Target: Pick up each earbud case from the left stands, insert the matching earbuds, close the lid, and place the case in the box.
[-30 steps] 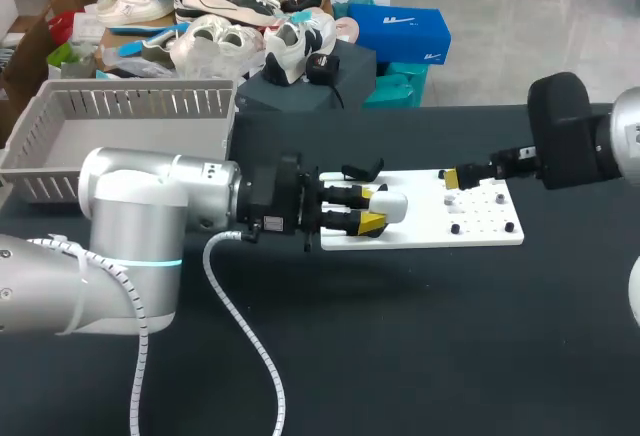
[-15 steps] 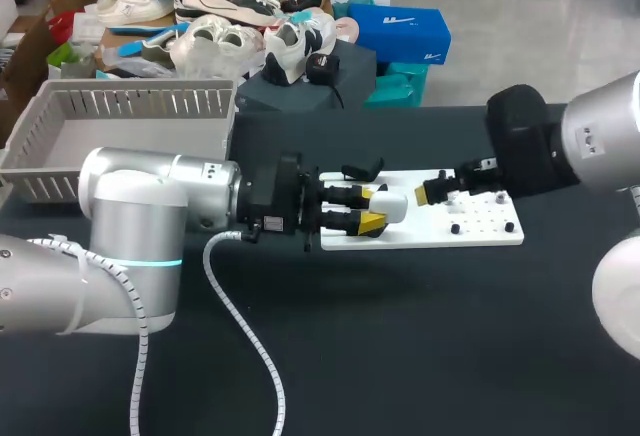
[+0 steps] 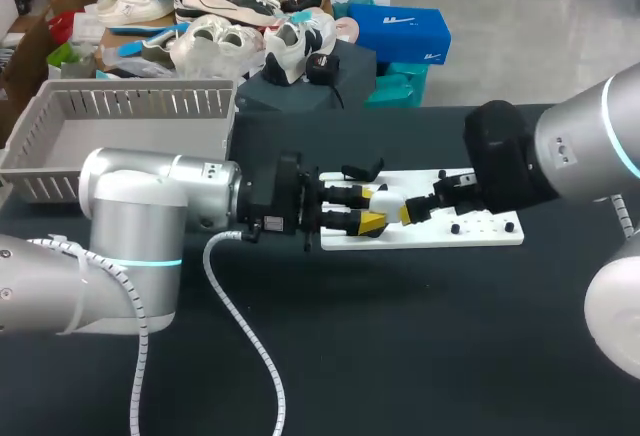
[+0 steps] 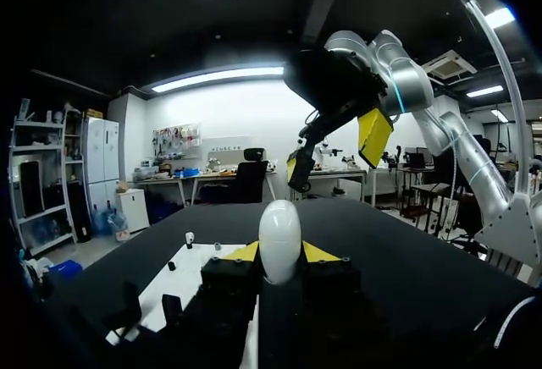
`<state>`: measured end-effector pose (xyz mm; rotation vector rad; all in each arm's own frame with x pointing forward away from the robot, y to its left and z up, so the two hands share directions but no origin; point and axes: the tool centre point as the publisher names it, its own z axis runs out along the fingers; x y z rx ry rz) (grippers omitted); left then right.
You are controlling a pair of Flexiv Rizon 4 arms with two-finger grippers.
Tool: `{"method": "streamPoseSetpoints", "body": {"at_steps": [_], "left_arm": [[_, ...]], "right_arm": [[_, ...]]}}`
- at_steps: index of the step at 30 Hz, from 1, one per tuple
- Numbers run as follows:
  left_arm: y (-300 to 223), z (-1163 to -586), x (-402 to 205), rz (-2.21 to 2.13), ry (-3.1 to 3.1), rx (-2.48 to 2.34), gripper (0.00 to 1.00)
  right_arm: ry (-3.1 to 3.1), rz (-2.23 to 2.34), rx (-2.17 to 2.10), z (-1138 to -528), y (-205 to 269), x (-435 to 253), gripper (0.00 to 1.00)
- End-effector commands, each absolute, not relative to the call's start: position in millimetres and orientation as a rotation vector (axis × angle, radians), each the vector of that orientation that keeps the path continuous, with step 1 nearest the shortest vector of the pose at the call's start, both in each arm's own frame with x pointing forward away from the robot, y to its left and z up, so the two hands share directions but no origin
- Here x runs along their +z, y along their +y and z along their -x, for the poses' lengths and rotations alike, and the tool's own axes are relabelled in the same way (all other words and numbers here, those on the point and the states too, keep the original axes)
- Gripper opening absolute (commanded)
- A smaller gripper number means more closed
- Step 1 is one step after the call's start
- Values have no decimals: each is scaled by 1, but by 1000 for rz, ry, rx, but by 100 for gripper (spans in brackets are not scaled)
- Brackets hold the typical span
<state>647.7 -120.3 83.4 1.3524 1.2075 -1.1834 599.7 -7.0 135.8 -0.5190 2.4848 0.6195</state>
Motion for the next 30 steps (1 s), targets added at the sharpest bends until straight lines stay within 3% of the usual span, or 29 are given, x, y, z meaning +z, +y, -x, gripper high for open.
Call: {"method": "streamPoseSetpoints", "body": {"at_steps": [1,30], "left_arm": [[-120,-650,82,-1342,1196,-1194,0],[-120,-649,83,-1324,1182,-1189,0]], "right_arm": [[2495,484,533,-600,0,129,100],[2551,488,532,-631,0,107,100]]}}
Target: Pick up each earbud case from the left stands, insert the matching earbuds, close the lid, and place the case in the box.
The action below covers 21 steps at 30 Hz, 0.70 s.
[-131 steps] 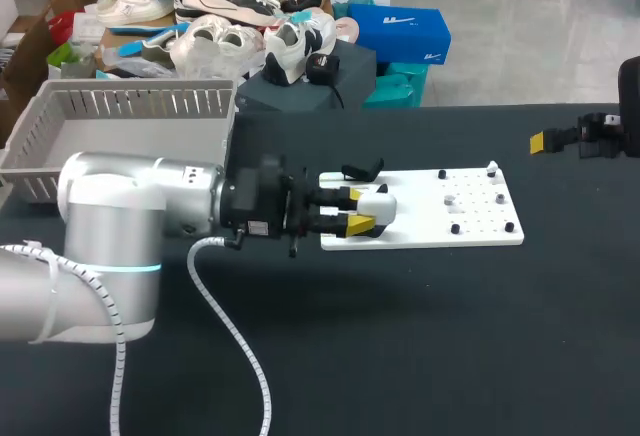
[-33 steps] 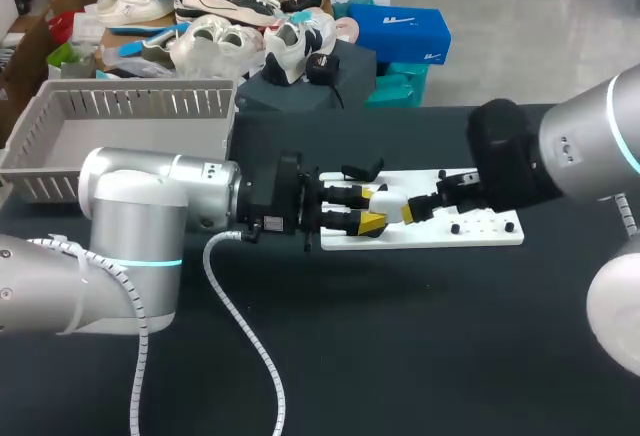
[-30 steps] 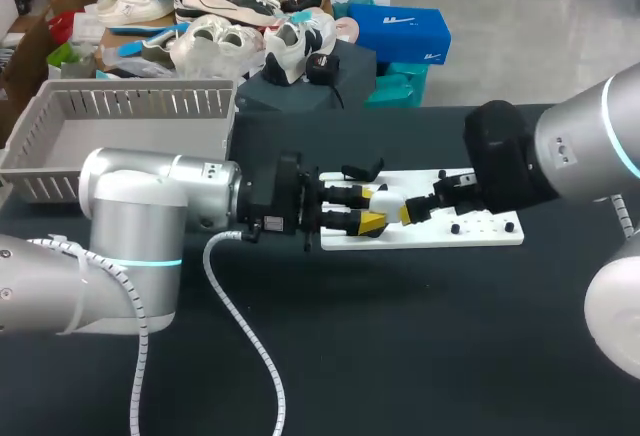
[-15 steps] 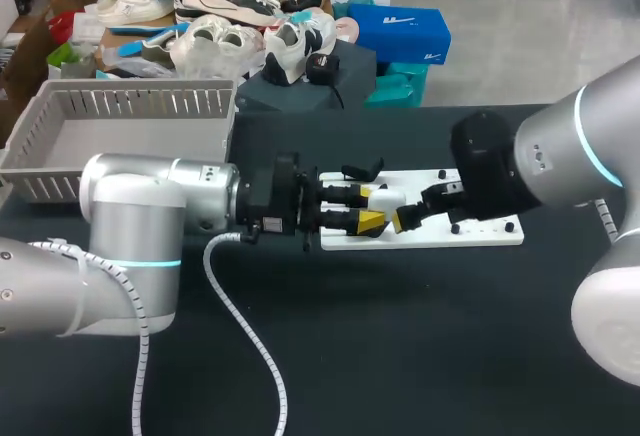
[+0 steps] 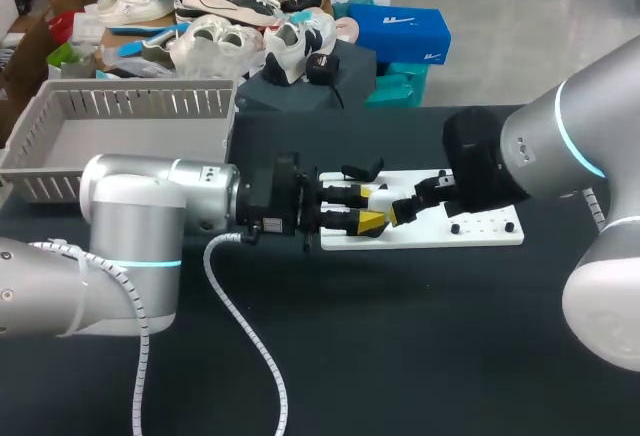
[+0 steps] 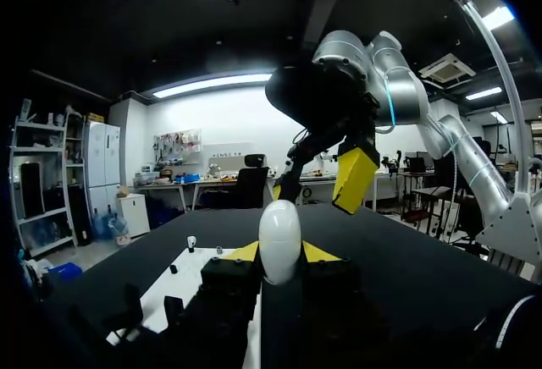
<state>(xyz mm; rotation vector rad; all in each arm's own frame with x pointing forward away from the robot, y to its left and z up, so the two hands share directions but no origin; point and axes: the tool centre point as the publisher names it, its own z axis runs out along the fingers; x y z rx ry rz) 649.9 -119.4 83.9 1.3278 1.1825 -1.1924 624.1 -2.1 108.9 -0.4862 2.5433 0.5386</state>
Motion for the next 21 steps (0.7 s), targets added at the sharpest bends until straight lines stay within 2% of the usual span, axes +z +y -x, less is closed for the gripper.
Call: {"method": "streamPoseSetpoints", "body": {"at_steps": [1,21], "left_arm": [[-120,-649,83,-1324,1182,-1189,0],[-120,-649,83,-1324,1182,-1189,0]], "right_arm": [[2552,488,531,-632,0,107,100],[2575,504,527,-643,-2,102,100]]}}
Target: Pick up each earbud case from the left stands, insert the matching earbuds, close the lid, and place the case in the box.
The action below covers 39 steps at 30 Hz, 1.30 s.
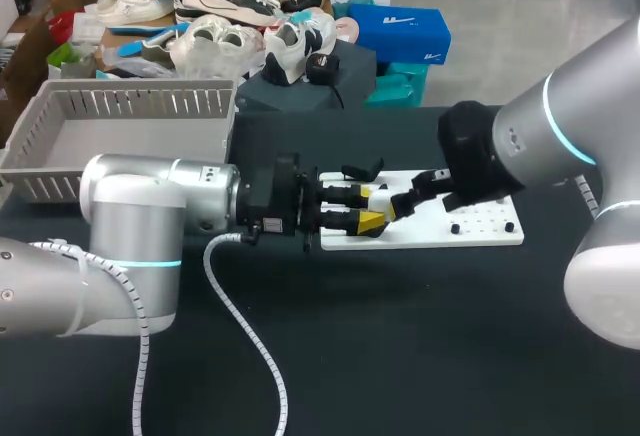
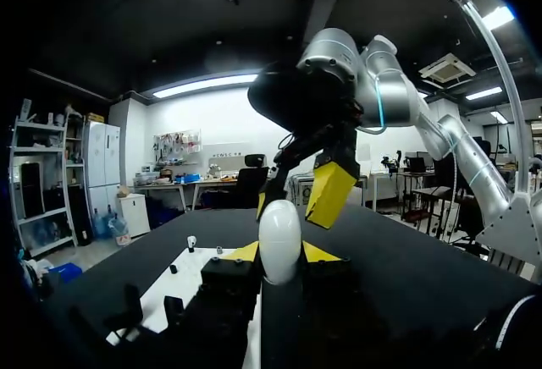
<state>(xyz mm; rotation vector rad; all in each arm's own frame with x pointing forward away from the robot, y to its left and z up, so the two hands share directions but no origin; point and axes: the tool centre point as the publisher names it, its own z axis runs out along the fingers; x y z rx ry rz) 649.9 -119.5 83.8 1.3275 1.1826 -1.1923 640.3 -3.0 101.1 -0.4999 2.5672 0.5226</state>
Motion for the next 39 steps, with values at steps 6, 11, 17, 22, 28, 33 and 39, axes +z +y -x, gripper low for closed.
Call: {"method": "streamPoseSetpoints", "body": {"at_steps": [6,11,17,22,28,33,39], "left_arm": [[-120,-649,83,-1324,1182,-1189,0],[-120,-649,83,-1324,1182,-1189,0],[-120,-649,83,-1324,1182,-1189,0],[-120,-649,83,-1324,1182,-1189,0],[-120,-649,83,-1324,1182,-1189,0],[-120,-649,83,-1324,1182,-1189,0],[-120,-649,83,-1324,1182,-1189,0]], "right_arm": [[2576,509,526,-645,-1,102,100],[2578,509,526,-646,-1,102,100],[2574,513,520,-648,0,105,100],[2572,515,511,-649,-1,109,100],[2563,523,486,-658,-6,118,100],[2547,554,441,-668,-7,130,100],[2538,554,328,-674,-25,152,100]]}}
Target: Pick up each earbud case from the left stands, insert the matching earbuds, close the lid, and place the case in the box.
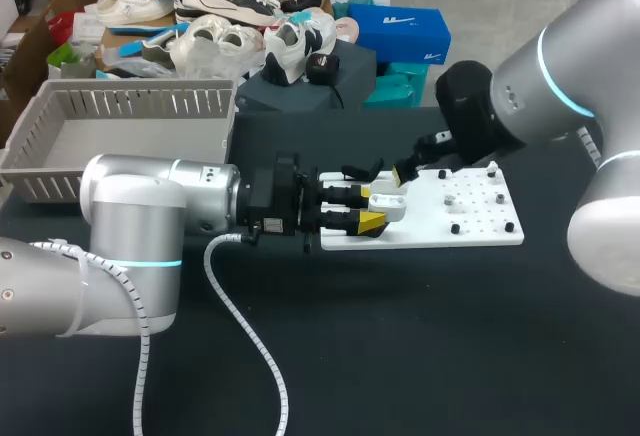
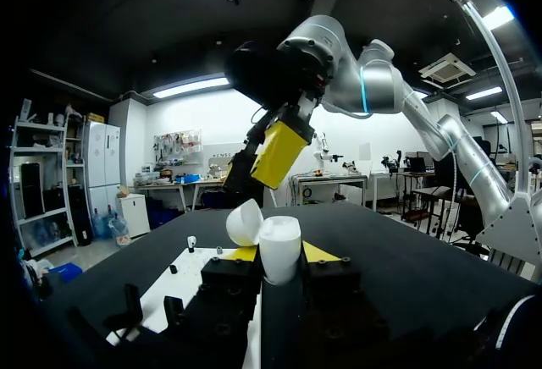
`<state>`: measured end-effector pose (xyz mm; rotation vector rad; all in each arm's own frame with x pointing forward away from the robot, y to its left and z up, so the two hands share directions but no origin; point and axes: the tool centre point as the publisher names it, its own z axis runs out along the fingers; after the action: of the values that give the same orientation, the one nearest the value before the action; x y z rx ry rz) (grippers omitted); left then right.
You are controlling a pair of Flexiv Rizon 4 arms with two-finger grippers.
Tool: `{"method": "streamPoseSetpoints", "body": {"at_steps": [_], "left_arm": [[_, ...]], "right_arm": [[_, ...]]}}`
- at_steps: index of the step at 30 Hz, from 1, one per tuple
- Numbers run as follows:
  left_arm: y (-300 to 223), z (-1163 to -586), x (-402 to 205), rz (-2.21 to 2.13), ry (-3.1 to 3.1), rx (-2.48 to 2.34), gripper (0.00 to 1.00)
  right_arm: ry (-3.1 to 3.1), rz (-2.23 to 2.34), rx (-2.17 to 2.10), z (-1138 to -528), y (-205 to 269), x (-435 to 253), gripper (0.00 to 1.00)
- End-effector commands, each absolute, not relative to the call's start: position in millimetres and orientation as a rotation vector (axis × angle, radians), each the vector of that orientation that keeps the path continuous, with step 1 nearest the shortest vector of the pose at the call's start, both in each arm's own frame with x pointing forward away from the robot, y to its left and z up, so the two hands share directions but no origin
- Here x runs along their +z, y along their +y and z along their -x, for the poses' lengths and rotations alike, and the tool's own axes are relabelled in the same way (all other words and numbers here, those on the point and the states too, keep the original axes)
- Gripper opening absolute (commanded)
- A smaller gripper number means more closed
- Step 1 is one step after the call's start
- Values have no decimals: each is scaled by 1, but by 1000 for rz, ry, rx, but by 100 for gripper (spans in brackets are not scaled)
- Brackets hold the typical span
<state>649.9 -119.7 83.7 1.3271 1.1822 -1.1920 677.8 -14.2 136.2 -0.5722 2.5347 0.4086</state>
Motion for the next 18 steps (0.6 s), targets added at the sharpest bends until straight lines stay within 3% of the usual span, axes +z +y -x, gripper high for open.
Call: {"method": "streamPoseSetpoints", "body": {"at_steps": [1,18], "left_arm": [[-120,-649,83,-1324,1182,-1189,0],[-120,-649,83,-1324,1182,-1189,0]], "right_arm": [[2544,551,286,-674,-31,157,100],[2748,505,-161,-696,-105,143,100]]}}
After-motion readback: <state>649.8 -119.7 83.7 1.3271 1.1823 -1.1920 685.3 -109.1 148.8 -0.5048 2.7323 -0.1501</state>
